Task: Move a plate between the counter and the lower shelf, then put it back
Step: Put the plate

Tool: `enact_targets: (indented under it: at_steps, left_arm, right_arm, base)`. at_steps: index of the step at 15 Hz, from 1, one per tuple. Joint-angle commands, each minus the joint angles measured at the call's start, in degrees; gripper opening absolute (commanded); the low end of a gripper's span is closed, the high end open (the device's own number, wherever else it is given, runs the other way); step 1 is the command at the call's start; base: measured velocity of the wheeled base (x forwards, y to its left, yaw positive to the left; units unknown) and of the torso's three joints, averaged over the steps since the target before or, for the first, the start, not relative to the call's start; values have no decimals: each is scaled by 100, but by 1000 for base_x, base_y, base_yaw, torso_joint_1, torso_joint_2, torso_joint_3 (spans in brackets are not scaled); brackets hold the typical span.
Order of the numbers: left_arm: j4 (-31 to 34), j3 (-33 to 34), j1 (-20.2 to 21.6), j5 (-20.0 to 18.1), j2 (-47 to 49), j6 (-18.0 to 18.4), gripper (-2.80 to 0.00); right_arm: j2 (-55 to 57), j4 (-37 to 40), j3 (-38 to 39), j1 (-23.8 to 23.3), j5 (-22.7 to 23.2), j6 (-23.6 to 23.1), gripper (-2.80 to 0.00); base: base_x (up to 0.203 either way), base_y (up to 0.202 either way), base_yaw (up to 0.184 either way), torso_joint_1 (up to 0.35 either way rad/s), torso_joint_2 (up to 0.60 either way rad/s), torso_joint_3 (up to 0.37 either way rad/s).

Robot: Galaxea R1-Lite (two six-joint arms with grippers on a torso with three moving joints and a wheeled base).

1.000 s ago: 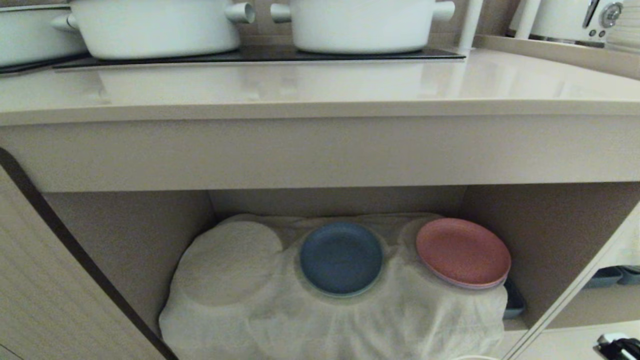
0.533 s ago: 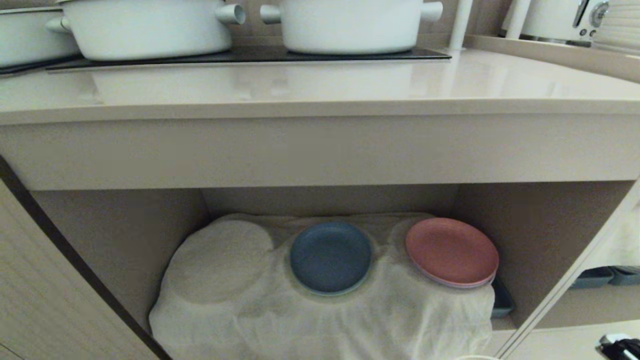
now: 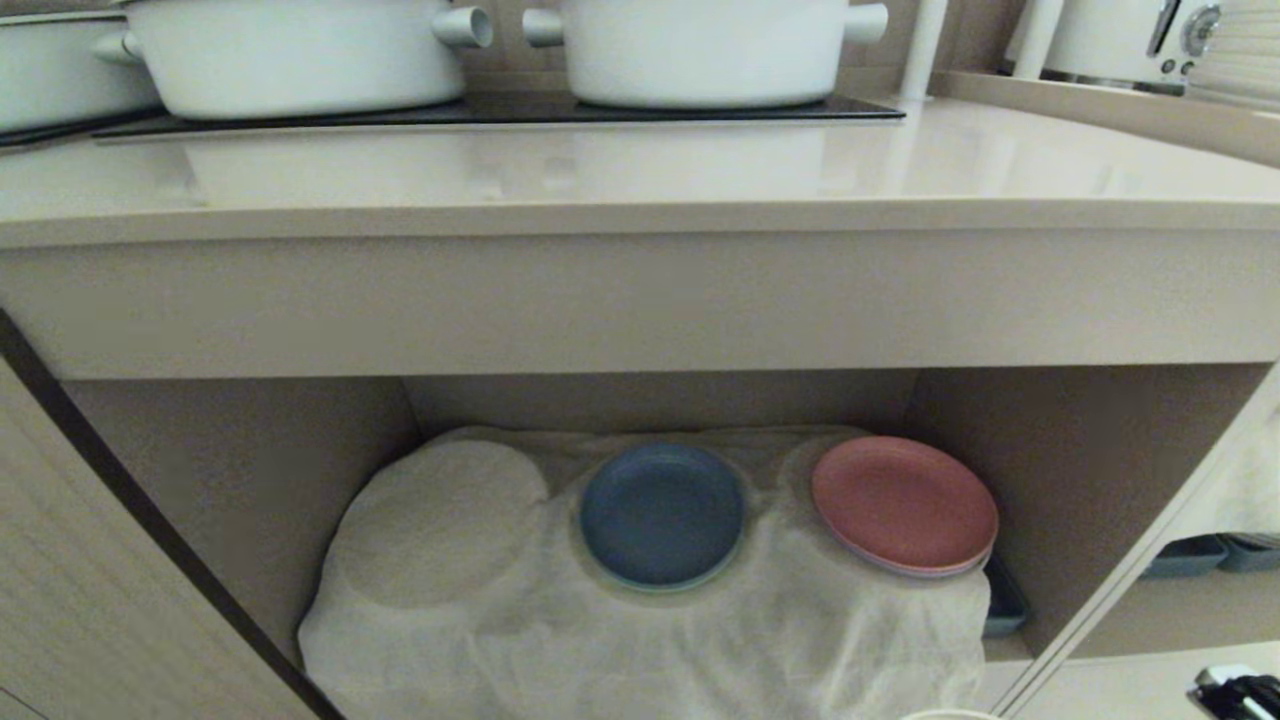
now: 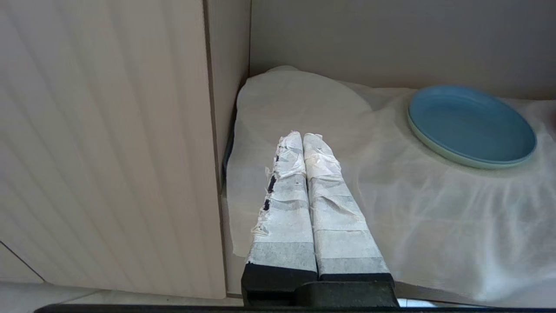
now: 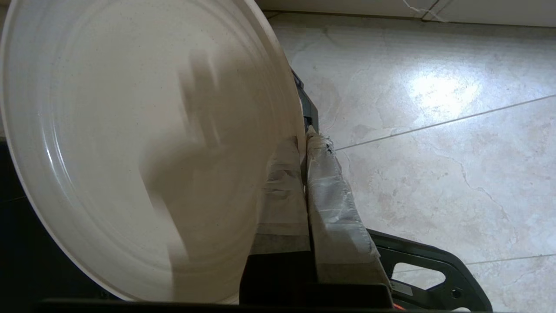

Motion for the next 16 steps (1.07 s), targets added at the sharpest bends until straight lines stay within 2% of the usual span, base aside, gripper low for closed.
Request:
enact_targets:
  at_steps: [1, 16]
  left_arm:
    - [0, -4, 0, 3, -2, -5, -280]
    - [0, 5, 0, 3, -2, -5, -280]
  right_arm:
    - [0, 9, 31, 2, 8, 16, -280]
    - [-436, 413, 39, 2, 18, 17, -280]
  base:
    - [0, 0, 0, 0, 0, 0]
    - [0, 0, 0, 0, 0, 0]
